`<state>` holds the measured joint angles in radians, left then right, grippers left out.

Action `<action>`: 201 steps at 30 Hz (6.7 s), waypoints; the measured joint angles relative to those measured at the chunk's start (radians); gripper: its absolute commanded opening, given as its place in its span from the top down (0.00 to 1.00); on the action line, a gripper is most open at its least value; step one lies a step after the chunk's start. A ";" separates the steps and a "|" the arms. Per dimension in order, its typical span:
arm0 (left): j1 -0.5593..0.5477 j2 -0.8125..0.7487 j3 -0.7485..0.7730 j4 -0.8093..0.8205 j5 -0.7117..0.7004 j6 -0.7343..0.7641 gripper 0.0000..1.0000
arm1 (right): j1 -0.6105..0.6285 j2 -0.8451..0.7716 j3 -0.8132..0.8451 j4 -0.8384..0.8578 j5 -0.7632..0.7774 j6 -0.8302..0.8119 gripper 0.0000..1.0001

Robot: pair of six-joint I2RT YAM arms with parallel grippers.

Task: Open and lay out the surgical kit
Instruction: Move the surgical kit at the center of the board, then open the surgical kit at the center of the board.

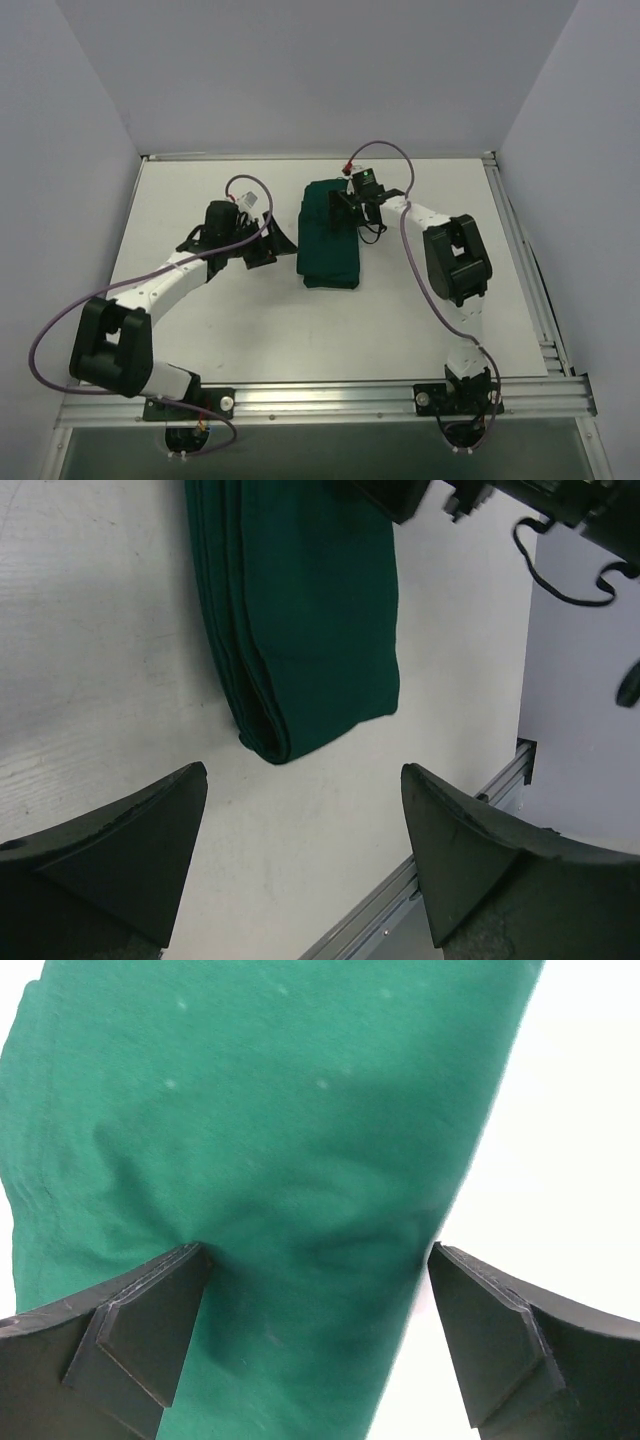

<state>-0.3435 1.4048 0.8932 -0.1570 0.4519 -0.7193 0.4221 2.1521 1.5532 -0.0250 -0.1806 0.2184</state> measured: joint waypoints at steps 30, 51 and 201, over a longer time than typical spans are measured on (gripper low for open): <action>-0.286 0.365 0.402 -0.060 -0.180 0.027 0.98 | -0.193 -0.606 -0.368 -0.167 0.182 0.077 0.00; -0.542 0.893 1.118 -0.349 -0.197 0.235 0.15 | -0.520 -0.828 -0.493 -0.149 0.212 0.204 0.00; -0.417 -0.170 0.067 -0.349 -0.018 0.084 0.34 | -0.340 -0.620 -0.558 -0.079 -0.073 0.200 0.05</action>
<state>-0.7605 1.2346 0.9604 -0.5056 0.4343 -0.6357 0.0818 1.5326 0.9951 -0.1036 -0.2535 0.4187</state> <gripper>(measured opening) 0.681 0.972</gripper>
